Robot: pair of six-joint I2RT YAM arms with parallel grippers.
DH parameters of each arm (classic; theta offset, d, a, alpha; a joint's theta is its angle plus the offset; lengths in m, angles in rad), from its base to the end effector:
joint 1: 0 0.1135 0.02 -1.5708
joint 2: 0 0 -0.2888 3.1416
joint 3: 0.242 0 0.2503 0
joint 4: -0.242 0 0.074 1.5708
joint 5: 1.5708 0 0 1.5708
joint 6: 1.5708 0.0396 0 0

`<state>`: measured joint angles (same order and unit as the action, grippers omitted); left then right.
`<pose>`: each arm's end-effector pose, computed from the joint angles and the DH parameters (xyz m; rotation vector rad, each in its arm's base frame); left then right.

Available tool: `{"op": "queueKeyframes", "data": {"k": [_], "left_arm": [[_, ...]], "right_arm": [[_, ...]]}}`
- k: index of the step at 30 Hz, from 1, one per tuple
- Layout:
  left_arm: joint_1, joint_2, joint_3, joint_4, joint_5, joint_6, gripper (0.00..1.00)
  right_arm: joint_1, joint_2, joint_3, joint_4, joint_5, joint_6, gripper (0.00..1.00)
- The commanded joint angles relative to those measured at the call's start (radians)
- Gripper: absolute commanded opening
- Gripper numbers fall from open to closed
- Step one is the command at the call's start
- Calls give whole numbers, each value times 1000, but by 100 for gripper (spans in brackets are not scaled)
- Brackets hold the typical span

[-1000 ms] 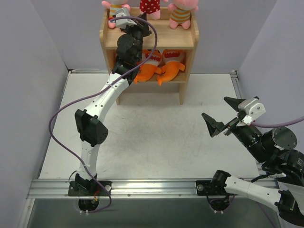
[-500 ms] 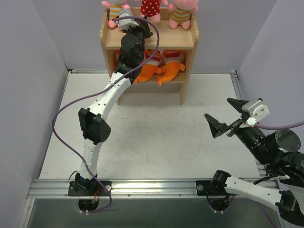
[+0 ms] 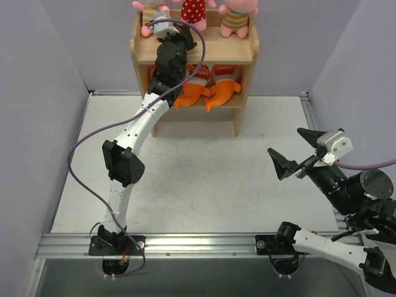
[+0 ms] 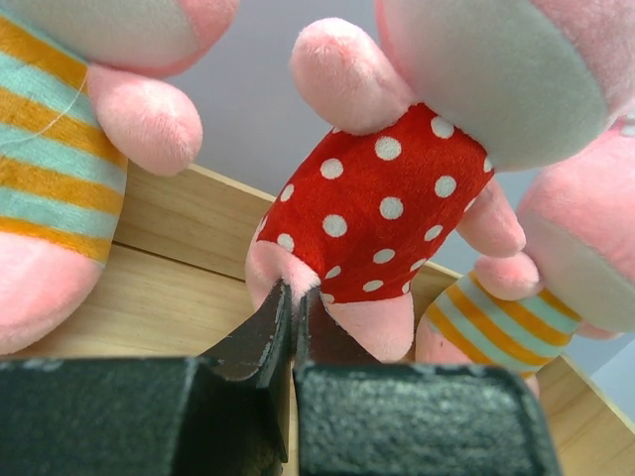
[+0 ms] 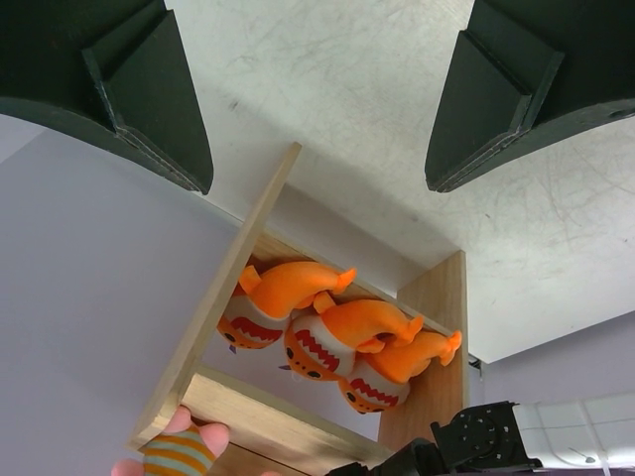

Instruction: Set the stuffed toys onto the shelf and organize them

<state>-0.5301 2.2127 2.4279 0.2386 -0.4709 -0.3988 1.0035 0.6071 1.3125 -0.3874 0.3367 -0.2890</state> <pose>0.4540 -0.2453 0.5032 -0.3519 1.1338 -0.5568 0.0297 0.0223 0.5163 -0.5174 1.1726 0.4043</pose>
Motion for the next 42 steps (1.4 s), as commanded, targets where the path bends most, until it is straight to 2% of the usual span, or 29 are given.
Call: {"op": "queueKeyframes", "data": {"k": [1,13,28,42], "left_arm": [[7,21,59,-10,21,-21,2],[5,16,53,-36,21,-55,2],[-10,-122,-141,31,9,-61,2],[-18,-125,-113,-22,-6,-54,3]], "right_arm": [[10,-9,16,21,25,-3,91],[24,-26,21,22,27,2,92],[38,-46,13,22,42,7,92],[44,-75,11,13,39,22,91]]}}
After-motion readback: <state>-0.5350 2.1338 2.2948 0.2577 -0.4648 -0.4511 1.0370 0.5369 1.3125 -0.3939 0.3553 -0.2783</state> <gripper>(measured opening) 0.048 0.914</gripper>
